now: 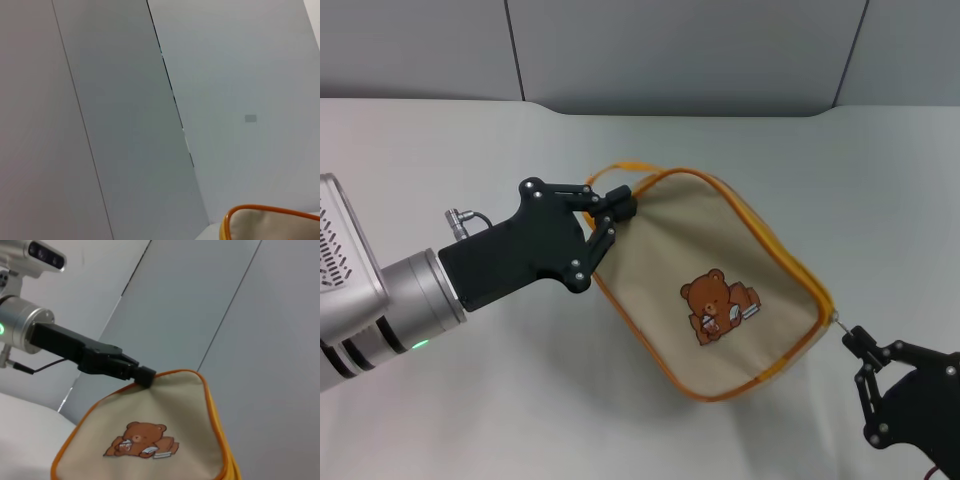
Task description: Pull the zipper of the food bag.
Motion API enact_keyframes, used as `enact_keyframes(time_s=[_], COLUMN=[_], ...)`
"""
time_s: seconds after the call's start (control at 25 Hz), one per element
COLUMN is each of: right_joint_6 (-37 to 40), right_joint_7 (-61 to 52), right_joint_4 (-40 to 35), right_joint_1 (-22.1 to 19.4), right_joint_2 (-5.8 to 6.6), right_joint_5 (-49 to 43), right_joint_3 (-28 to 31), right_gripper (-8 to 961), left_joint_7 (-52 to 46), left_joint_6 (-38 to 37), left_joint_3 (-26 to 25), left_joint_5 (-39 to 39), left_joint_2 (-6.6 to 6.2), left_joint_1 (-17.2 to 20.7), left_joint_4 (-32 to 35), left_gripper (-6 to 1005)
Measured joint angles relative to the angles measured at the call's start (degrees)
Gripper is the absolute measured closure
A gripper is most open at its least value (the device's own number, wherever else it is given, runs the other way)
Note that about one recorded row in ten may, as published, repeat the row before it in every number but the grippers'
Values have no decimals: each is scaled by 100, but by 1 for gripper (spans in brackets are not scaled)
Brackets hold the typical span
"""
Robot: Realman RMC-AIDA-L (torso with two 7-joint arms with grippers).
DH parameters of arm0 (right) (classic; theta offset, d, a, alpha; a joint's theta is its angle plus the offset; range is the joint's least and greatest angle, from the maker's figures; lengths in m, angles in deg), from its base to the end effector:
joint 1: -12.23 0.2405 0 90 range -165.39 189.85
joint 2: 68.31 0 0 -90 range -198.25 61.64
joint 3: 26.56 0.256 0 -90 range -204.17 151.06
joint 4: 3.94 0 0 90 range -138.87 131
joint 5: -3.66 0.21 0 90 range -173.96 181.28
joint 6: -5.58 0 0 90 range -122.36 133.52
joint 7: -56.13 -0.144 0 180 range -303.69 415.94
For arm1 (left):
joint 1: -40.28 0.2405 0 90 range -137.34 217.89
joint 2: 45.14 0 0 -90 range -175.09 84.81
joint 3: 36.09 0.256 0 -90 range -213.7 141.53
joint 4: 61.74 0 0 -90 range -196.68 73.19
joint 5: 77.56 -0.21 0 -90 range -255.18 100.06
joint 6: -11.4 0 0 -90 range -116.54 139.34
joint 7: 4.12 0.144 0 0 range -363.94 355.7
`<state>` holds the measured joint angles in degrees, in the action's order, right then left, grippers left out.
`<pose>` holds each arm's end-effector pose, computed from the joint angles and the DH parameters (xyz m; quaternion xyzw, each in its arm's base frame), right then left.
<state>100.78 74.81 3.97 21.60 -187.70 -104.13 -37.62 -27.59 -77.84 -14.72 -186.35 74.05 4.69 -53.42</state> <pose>0.3168 0.1744 -0.0610 -0.8174 -0.0484 0.2641 0.5097 -0.2394 0.3206 -0.0456 -0.8903 0.0363 -0.3578 0.2795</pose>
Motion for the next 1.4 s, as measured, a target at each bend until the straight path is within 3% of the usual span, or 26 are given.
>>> enact_keyframes(time_s=[0.28, 0.56, 0.64, 0.76, 0.84, 1.04, 1.28, 1.4], right_joint_6=[349, 749, 884, 980, 1086, 1222, 1219, 1224], right_joint_7=[-332, -3024, -4376, -5077, -5614, -6435, -6522, -6540], right_joint_4=[-103, -1270, -1980, -2374, -2704, -2979, -2989, -2994], right_joint_1=[-10, 328, 597, 777, 950, 1306, 1389, 1400], right_joint_2=[-1, 8, 18, 27, 34, 151, 169, 176], right_joint_5=[44, -140, -501, -709, -878, -1024, -1039, -1047], right_joint_3=[52, -109, -325, -491, -686, -1349, -1507, -1529], right_gripper=[892, 770, 730, 671, 442, 249, 128, 128], left_joint_7=[0, -314, -729, -1041, -1218, -1548, -1791, -1795], left_joint_6=[98, 205, 168, 42, -88, -640, -981, -1067], left_joint_3=[-21, -1, 174, 401, 525, 1109, 1371, 1467], left_joint_5=[55, 51, -20, -62, -71, -147, -149, -150], left_joint_2=[-2, -5, -22, -33, -37, -46, -56, -72], left_joint_1=[139, 319, 344, 376, 419, 594, 877, 904], left_joint_4=[-314, -622, -532, -348, -209, 293, 691, 704], left_gripper=[956, 956, 913, 848, 786, 588, 464, 403])
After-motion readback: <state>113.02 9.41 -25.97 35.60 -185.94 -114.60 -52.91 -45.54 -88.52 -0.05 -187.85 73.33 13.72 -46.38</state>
